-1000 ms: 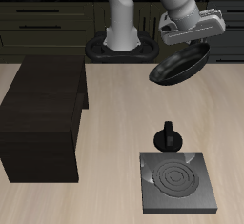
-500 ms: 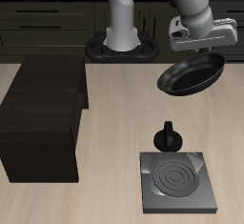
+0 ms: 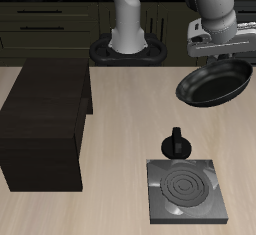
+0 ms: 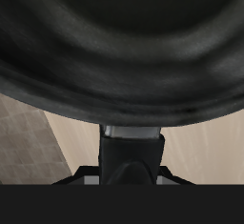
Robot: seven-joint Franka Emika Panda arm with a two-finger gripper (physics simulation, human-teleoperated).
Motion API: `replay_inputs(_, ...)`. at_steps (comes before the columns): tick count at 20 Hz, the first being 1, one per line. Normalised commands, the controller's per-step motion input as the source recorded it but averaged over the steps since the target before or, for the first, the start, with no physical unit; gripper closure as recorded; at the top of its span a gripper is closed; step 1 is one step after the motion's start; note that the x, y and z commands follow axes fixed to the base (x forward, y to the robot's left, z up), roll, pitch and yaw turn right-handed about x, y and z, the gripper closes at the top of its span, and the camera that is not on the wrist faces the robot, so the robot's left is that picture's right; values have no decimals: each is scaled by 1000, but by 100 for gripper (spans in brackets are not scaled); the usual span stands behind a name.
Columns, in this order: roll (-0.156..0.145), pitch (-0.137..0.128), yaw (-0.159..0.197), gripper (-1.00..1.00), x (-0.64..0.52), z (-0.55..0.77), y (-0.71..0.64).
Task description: Place the frypan on the flat stove
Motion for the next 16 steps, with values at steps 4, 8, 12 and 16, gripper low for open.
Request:
replay_inputs(4,-3,21,33,100,332,-6,187)
replay_inputs(8,-21,6,7,100,380,67,256)
replay_inputs(12,-8,1,4,100,297,117,154)
replay_inputs(16,-44,-16,31,100,426,145,181)
